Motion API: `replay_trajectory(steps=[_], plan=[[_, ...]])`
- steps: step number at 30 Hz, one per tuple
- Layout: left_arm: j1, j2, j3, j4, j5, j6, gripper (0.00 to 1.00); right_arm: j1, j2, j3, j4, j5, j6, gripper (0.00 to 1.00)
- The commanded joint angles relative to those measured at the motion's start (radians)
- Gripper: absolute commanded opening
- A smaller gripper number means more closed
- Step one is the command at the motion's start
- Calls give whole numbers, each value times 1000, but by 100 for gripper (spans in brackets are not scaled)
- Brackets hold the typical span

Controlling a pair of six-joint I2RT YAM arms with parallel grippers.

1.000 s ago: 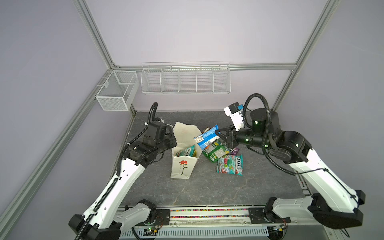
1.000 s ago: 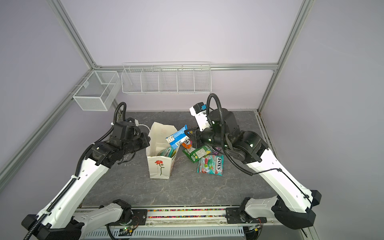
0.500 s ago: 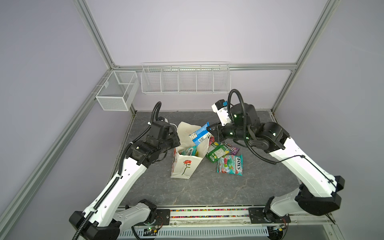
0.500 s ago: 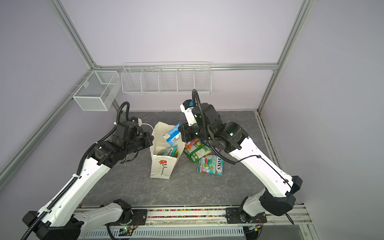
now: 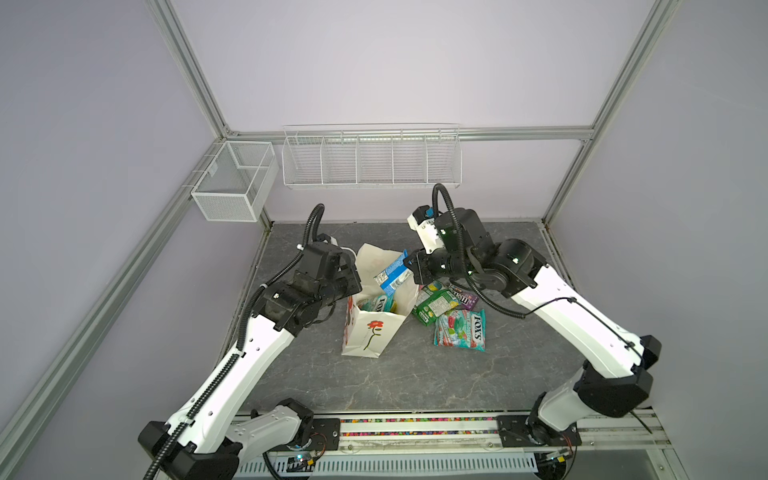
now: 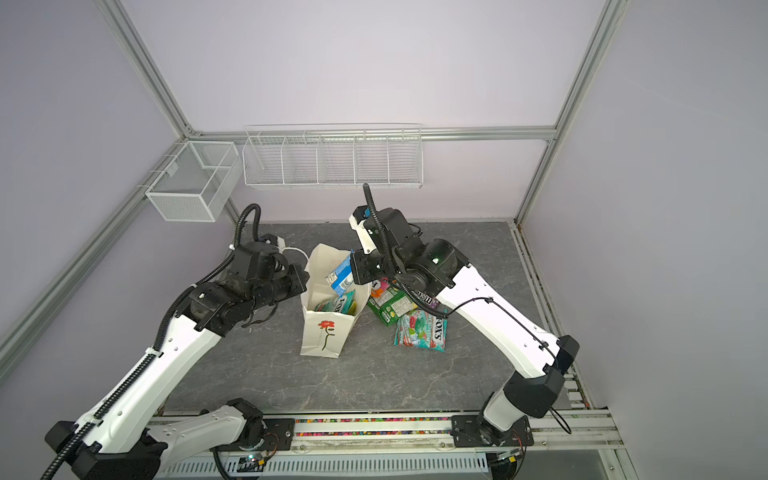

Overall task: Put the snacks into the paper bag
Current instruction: 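Lower the blue wrapper into the paper bag held by the left gripper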

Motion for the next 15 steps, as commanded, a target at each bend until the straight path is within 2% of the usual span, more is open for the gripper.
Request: replay_trajectory(steps=[1, 15], plan=[[-5, -14, 18, 29, -17, -11, 0, 6, 9, 29, -10, 12, 6, 7], [-8, -29, 33, 23, -8, -14, 0, 8, 35, 73, -58, 0, 16, 7]])
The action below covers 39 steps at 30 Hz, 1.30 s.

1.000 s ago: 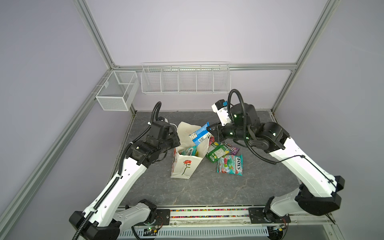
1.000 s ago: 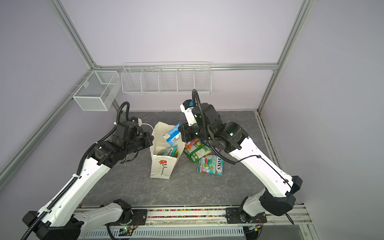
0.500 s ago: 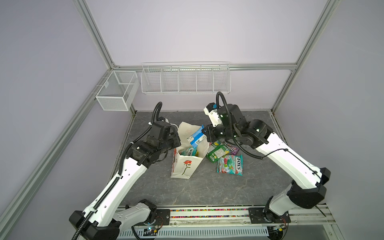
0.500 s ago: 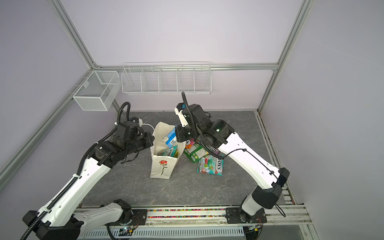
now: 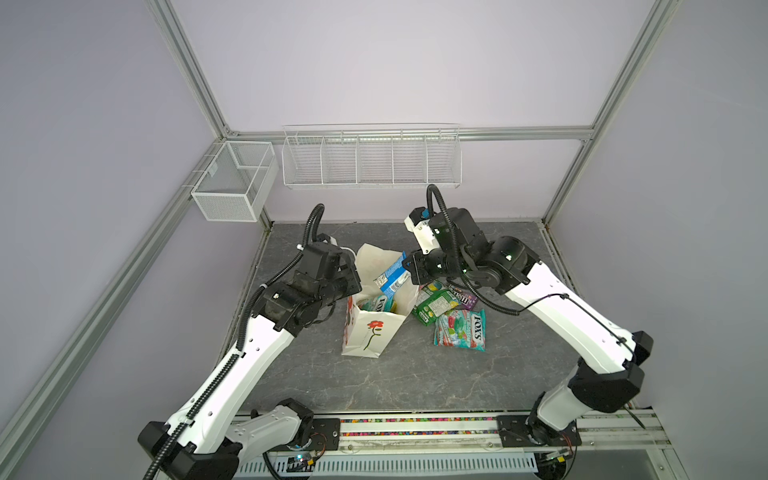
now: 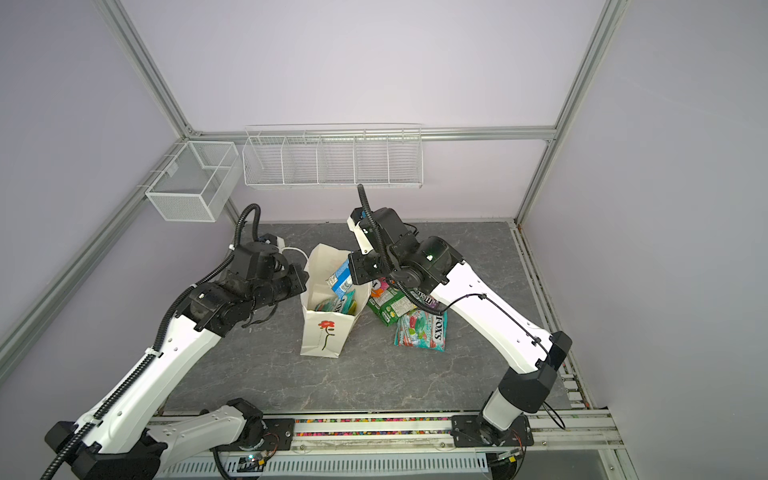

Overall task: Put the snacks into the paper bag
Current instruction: 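Lower the blue wrapper into the paper bag held by the left gripper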

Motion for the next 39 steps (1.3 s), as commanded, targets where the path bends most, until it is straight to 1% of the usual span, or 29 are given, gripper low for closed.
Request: replay_trajectory(steps=[1, 6, 21, 29, 39], plan=[[-7, -28, 35, 20, -1, -14, 0, 8, -4, 35, -16, 8, 10, 7], [-7, -36, 35, 10, -6, -16, 0, 8, -14, 48, -28, 44, -4, 7], [-7, -23, 38, 23, -6, -25, 0, 25, 65, 130, -73, 113, -29, 7], [-7, -23, 21, 38, 2, -31, 0, 33, 95, 150, -68, 123, -33, 7], [-8, -43, 1, 46, 4, -42, 0, 45, 144, 189, -64, 109, -27, 7]])
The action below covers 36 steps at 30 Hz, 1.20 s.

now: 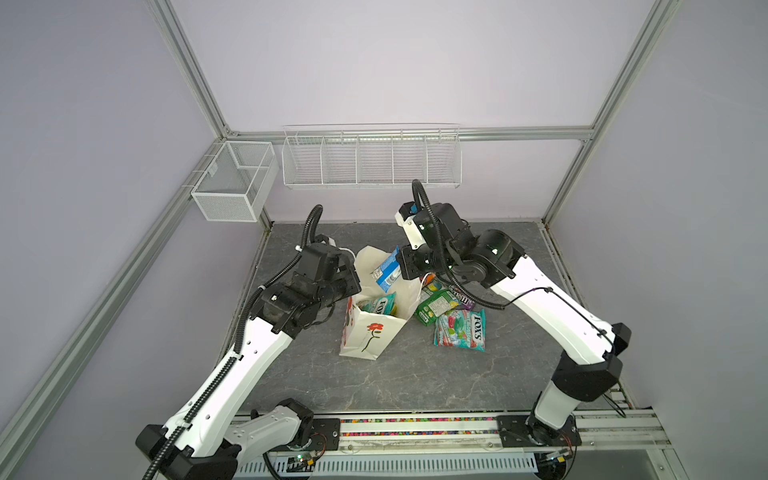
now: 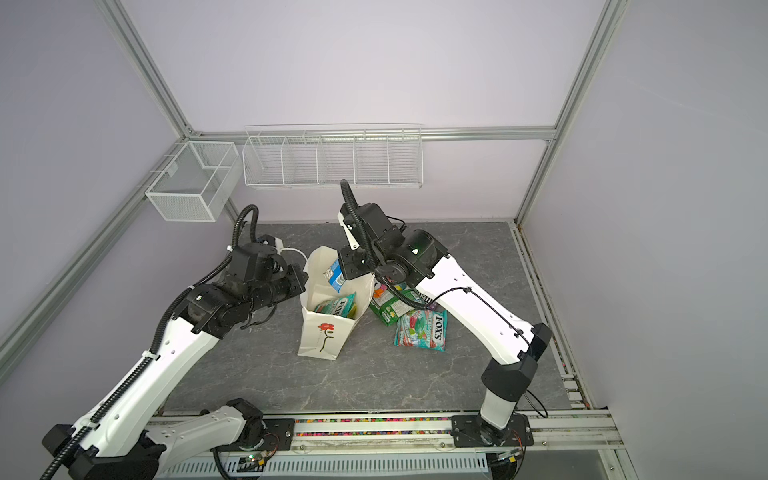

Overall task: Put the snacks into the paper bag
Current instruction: 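Lower the blue wrapper into the paper bag held by the left gripper, then open the right gripper to release the blue wrapper inside the bag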

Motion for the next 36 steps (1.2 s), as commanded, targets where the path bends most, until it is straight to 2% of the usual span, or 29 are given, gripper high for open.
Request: replay_trajectory(steps=[1, 28, 30, 33, 36], plan=[[-4, -33, -2, 54, 5, -19, 0, 7, 27, 21, 7, -1, -10, 7], [-9, -52, -14, 52, 7, -22, 0, 39, 87, 65, 41, -55, 4, 8], [-9, -51, -13, 51, 7, -21, 0, 38, 85, 65, 45, -66, 2, 16], [-9, -53, -13, 48, 4, -19, 0, 37, 74, 61, 64, -106, -7, 38], [-9, -53, -9, 43, 0, -16, 0, 39, 55, 43, 87, -129, -17, 43]])
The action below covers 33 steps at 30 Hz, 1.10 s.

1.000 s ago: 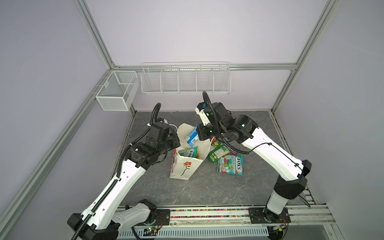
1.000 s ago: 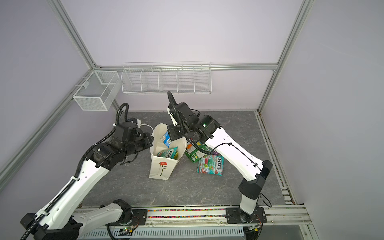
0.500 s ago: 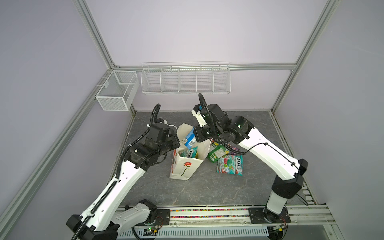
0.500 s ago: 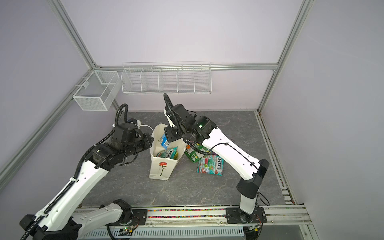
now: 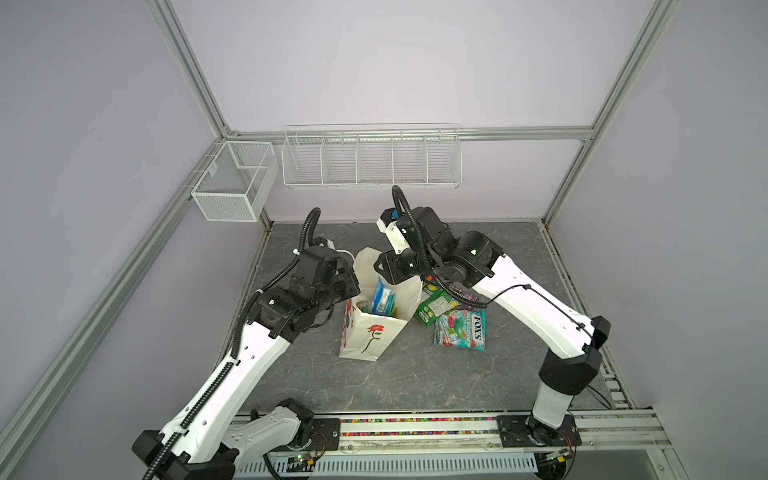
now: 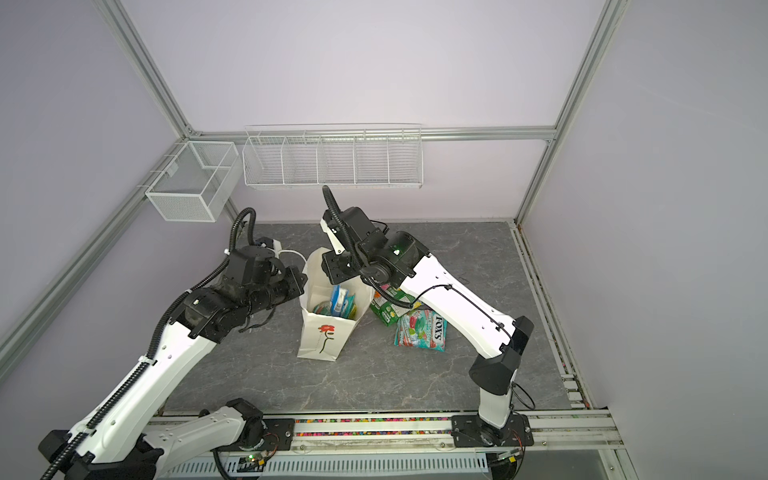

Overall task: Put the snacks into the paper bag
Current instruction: 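Open the right gripper to release the blue wrapper inside the bag, then raise the right gripper out of the bag and move it toward the remaining snacks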

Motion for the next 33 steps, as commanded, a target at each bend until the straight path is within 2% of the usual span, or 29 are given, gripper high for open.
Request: replay_trajectory(steps=[1, 3, 7, 16, 18, 24, 33], plan=[[-6, -27, 13, 37, -3, -8, 0, 9, -27, -3, 50, -36, -15, 43], [-6, -29, 13, 36, -4, -8, 0, 9, -33, -8, 46, -28, -19, 44], [-6, -30, 13, 35, -8, -7, 0, 8, -49, -25, 48, -33, -24, 56], [-6, -38, 6, 34, -13, -6, 0, 7, -95, -69, 45, -14, -36, 58], [-6, -43, 1, 34, -17, -8, 0, 7, -112, -87, 53, -12, -44, 68], [-6, -50, -7, 30, -23, -7, 0, 6, -218, -229, 148, -3, -65, 88], [-6, -50, -8, 37, -20, -9, 0, -80, -345, -427, 216, -29, 3, 100]])
